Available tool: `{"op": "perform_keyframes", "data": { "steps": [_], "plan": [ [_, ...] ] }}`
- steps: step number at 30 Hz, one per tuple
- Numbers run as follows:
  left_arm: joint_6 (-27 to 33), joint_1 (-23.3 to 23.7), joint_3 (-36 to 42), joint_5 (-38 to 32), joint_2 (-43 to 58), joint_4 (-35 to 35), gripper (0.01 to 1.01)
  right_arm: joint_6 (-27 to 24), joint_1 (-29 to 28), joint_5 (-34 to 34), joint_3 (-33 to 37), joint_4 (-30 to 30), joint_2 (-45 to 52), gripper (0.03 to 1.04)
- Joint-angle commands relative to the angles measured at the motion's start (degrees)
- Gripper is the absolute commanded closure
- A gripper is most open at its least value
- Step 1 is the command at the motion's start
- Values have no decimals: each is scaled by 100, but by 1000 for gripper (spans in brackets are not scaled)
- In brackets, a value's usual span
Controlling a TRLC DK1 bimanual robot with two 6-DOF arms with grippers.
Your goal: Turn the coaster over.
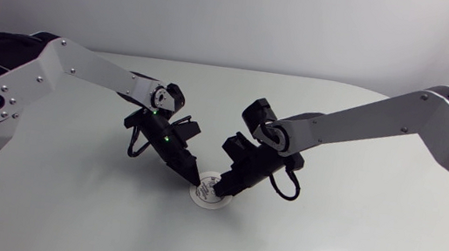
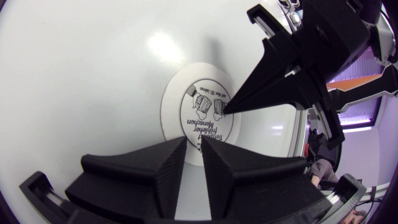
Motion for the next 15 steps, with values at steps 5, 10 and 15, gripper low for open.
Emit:
{"op": "perform_keyframes", "data": {
  "steps": [5, 10, 15],
  "plan": [
    [-88, 191, 38, -200, 120, 112, 820, -34, 41, 26, -186, -102, -76, 1013],
    [-26, 375, -129, -104, -197, 112, 818, -78, -257, 17, -27, -216, -234, 1015],
    [44, 507, -155, -33, -285, 77, 820, -139, -337, 9, -45, -251, -304, 1013]
  ]
}}
